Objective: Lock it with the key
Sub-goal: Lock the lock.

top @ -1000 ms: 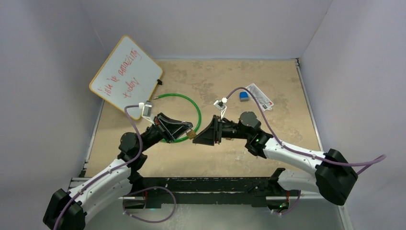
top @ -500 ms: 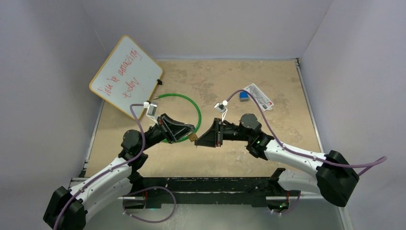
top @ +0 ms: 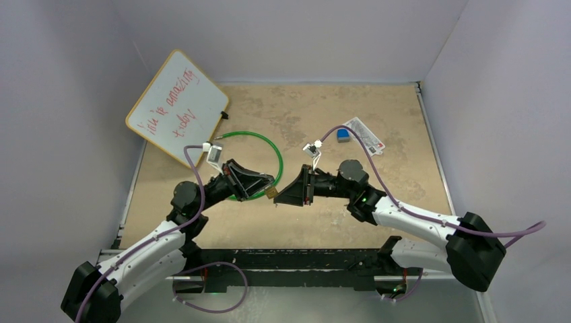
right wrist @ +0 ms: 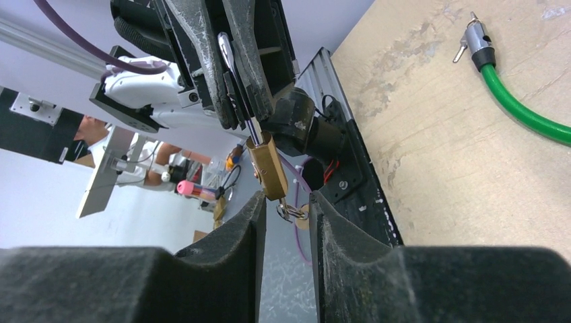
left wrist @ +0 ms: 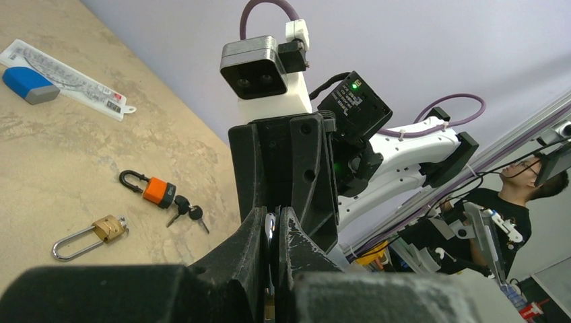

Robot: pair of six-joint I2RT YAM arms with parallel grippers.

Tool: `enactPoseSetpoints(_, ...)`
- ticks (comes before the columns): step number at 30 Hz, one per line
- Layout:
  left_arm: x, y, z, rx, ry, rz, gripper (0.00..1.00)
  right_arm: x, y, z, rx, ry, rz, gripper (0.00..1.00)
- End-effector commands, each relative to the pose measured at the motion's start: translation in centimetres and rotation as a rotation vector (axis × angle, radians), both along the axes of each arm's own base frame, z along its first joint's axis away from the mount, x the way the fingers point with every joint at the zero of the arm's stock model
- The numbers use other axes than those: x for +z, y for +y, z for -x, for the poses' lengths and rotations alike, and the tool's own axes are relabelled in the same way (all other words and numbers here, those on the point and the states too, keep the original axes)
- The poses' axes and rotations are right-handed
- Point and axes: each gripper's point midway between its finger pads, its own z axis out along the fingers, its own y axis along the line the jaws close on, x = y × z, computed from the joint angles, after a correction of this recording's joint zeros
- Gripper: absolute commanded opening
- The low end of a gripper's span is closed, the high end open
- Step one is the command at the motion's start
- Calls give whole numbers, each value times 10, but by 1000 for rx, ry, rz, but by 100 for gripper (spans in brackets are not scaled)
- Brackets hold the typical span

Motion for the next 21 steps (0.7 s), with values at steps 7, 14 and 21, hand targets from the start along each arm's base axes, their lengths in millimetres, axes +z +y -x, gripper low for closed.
enactPoseSetpoints(7,27,0,3,-6,-85,36,0,12,6,-7,-13,-37,-47,7)
enactPoseSetpoints(14,29,3,1,22,-81,50,0,6,4,-3,7,-36,-38,0)
enactPoseSetpoints(21,33,9,-3,67,-80,68,0,-7,0,8,48,-11,-29,0)
